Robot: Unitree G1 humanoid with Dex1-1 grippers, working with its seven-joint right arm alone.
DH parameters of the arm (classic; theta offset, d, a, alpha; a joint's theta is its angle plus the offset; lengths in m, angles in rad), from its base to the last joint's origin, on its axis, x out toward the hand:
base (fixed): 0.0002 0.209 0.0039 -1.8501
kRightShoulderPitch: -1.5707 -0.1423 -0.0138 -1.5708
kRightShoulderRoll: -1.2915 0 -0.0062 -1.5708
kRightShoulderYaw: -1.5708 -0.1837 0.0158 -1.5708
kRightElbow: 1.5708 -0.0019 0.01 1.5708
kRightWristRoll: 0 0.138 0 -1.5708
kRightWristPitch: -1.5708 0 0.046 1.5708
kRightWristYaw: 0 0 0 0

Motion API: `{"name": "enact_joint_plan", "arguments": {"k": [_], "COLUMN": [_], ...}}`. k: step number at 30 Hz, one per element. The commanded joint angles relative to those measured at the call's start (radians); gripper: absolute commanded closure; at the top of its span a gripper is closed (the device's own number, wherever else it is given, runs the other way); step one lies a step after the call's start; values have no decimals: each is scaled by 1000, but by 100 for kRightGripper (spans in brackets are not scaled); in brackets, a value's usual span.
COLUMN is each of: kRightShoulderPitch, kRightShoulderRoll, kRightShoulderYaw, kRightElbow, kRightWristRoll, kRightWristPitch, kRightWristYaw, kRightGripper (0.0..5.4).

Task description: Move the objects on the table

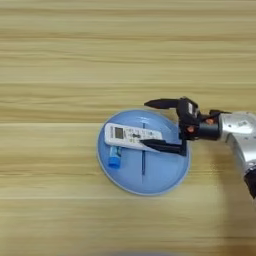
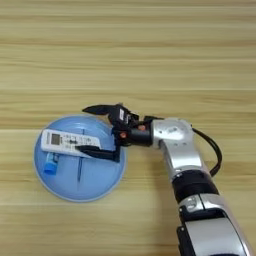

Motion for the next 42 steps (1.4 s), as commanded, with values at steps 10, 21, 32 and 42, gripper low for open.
{"name": "enact_joint_plan", "arguments": {"k": [10, 21, 32, 42], "kRightShoulderPitch": [-115, -189, -244, -305], "kRightShoulderRoll": [-3, -38, -86, -123], "kRightShoulderYaw": [-91, -163, -198, -189], "kRightElbow": [-77, 49, 175, 369], "kRightWristRoll": [95, 92, 75, -20], "kRightWristPitch": [80, 35, -9, -75], "kRightWristYaw": [-67, -79, -35, -103], "kRightGripper": [2, 2, 2, 2]}}
